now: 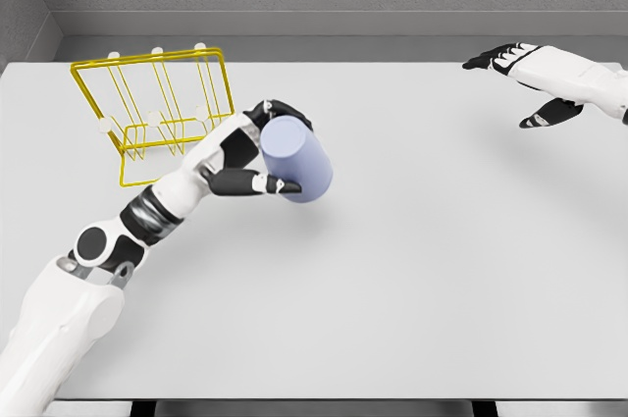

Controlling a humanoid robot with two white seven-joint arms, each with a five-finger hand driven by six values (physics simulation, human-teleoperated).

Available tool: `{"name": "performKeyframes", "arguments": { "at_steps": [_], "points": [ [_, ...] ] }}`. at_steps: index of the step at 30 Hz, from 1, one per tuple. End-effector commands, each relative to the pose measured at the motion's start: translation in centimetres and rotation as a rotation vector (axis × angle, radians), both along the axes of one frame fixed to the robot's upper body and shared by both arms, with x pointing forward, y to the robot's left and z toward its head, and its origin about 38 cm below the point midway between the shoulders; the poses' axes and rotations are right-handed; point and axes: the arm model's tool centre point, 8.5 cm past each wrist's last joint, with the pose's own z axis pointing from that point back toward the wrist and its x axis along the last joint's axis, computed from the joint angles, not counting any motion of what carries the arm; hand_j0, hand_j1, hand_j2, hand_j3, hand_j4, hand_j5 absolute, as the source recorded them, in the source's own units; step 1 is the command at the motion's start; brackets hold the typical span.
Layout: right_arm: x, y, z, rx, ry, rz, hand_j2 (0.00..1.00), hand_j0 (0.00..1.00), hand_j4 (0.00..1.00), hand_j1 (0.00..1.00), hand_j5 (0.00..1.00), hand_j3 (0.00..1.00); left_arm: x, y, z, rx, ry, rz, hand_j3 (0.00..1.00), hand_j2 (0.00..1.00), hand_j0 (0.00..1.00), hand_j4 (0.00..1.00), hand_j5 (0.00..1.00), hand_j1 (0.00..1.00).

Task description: Place the cup on the cup holder with both arms

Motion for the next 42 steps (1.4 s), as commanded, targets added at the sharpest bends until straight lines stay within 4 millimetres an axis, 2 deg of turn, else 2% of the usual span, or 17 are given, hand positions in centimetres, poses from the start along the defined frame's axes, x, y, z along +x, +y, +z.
{"name": "performKeyframes", "arguments": {
  "at_steps": [1,11,15,17,25,32,42],
  "points": [
    [0.0,0.0,0.1,0.008,-0.001,-0.002,1.00,1.00,1.00,1.00,1.00,1.00,0.1,1.4,0.7,-0.005,-0.003,0.011,0.41,0.41,0.41,0.41,0.41,0.41],
    [0.0,-0.3,0.2,0.004,-0.002,-0.007,1.00,1.00,1.00,1.00,1.00,1.00,0.4,4.9,3.9,-0.006,-0.029,0.031,0.41,0.41,0.41,0.41,0.41,0.41],
    [-0.1,-0.3,0.2,0.004,-0.002,-0.008,1.00,1.00,1.00,1.00,1.00,1.00,0.6,5.6,5.4,-0.016,-0.049,0.028,0.41,0.41,0.41,0.41,0.41,0.41],
    [-0.1,-0.5,0.2,0.002,-0.002,-0.011,1.00,1.00,1.00,1.00,1.00,1.00,0.7,6.7,6.4,-0.025,-0.057,0.036,0.41,0.41,0.41,0.41,0.41,0.41],
    [-0.1,-0.3,0.2,0.004,-0.002,-0.008,1.00,1.00,1.00,1.00,1.00,1.00,1.2,10.3,8.4,-0.005,-0.068,0.084,0.41,0.41,0.41,0.41,0.41,0.41],
    [-0.1,-0.4,0.2,0.003,-0.002,-0.009,1.00,1.00,1.00,1.00,1.00,1.00,3.1,11.6,8.6,0.015,-0.045,0.136,0.41,0.41,0.41,0.41,0.41,0.41],
    [0.0,-0.1,0.1,0.006,-0.001,-0.004,1.00,1.00,1.00,1.00,1.00,1.00,3.6,11.9,10.1,0.022,-0.067,0.136,0.41,0.41,0.41,0.41,0.41,0.41]
  ]
}}
